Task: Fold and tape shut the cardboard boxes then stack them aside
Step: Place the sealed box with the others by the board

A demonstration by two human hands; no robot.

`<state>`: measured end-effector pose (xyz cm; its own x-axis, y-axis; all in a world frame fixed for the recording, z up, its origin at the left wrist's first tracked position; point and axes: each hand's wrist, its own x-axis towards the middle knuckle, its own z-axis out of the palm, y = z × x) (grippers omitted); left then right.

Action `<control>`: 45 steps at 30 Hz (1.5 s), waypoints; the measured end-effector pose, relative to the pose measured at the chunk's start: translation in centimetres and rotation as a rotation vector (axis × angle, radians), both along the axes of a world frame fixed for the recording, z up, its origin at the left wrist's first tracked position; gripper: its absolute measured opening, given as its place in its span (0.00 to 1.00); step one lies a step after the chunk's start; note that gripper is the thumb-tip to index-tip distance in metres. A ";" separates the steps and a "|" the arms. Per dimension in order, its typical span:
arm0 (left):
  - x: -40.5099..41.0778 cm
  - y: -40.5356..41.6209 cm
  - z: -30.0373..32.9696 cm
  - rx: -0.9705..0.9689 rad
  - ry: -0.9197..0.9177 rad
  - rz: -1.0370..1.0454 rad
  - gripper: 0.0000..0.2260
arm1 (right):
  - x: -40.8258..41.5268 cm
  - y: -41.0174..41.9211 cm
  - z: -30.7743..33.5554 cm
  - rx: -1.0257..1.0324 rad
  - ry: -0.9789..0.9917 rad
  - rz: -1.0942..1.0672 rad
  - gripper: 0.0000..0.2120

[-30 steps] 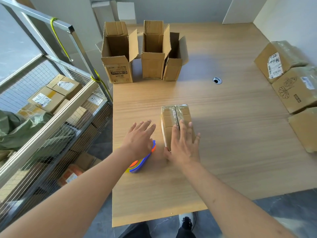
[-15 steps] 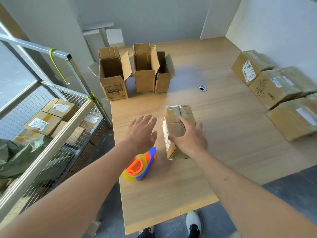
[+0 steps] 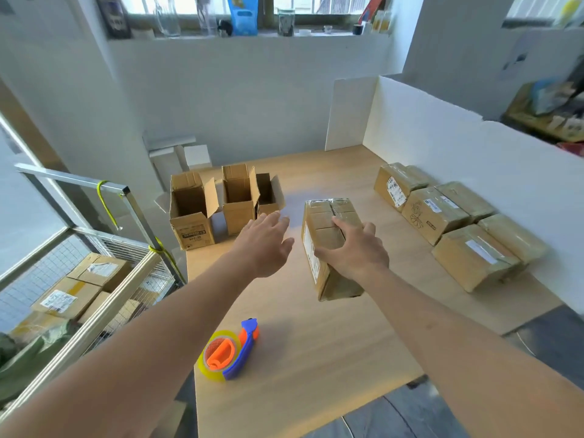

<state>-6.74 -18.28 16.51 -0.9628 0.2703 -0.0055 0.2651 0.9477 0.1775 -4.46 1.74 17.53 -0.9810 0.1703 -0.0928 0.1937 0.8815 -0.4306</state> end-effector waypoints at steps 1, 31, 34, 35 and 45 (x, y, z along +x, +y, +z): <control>-0.1 1.2 0.6 0.000 0.013 -0.001 0.27 | 0.0 1.2 0.6 -0.004 0.006 0.004 0.42; -14.2 33.7 -1.6 -0.034 -0.027 0.022 0.26 | -13.5 34.2 0.1 0.024 -0.014 0.069 0.41; -17.8 34.1 -2.8 -0.034 -0.053 0.031 0.26 | -17.4 34.5 -1.3 0.031 -0.032 0.069 0.41; -19.1 34.2 -3.1 -0.036 -0.055 0.034 0.26 | -18.6 34.6 -1.7 0.033 -0.035 0.067 0.41; -28.3 35.6 -6.2 -0.019 -0.145 0.105 0.25 | -29.4 35.7 -5.7 0.016 -0.051 0.146 0.40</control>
<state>-35.06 17.28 10.33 -0.9744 0.1670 -0.1506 0.1374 0.9724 0.1888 -33.82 37.41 11.85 -0.9895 0.0277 -0.1416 0.0840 0.9086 -0.4091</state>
